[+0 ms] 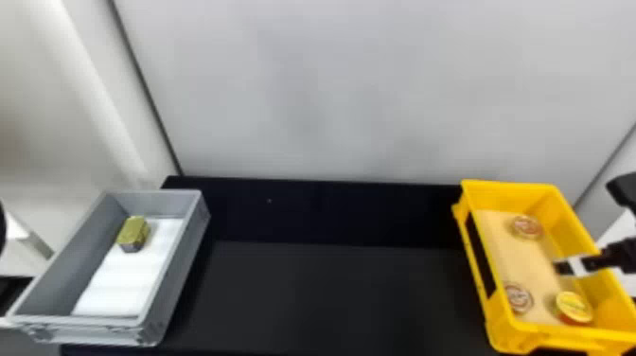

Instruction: Pick up the round yellow can and place it in the yellow rectangular box

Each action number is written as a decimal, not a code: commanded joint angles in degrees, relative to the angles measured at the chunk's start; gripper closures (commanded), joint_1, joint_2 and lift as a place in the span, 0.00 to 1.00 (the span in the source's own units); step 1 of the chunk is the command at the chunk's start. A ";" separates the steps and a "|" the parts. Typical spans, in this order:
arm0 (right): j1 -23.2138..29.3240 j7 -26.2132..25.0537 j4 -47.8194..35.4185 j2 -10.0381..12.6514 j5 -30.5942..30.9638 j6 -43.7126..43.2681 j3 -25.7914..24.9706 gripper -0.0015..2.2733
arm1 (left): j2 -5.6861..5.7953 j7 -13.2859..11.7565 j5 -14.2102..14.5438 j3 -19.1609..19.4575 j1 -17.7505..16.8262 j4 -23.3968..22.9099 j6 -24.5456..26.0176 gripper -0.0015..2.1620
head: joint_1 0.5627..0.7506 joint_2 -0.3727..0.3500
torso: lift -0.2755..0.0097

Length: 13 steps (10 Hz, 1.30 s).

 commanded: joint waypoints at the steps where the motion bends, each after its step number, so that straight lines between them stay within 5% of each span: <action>1: -0.85 -0.45 -6.41 0.01 0.00 -0.75 0.19 0.03 | 0.08 0.00 0.00 0.27 0.21 0.00 -0.02 0.03 | 0.70 0.59 | 0.96; 5: -3.14 -9.50 -24.25 0.71 -2.73 -0.75 0.71 0.03 | 0.16 0.00 0.00 0.27 0.21 0.00 -0.02 0.03 | 0.70 0.59 | 0.96; 10: -7.09 -43.36 -44.47 0.71 -27.79 -8.40 6.34 0.03 | 0.25 0.09 -0.26 0.53 0.12 0.00 0.33 0.03 | 0.70 0.59 | 0.96; 13: -15.27 -47.49 -47.45 -0.61 -28.93 -15.88 11.96 0.03 | 0.34 0.18 -0.53 1.06 0.03 0.09 0.42 0.03 | 0.70 0.59 | 0.96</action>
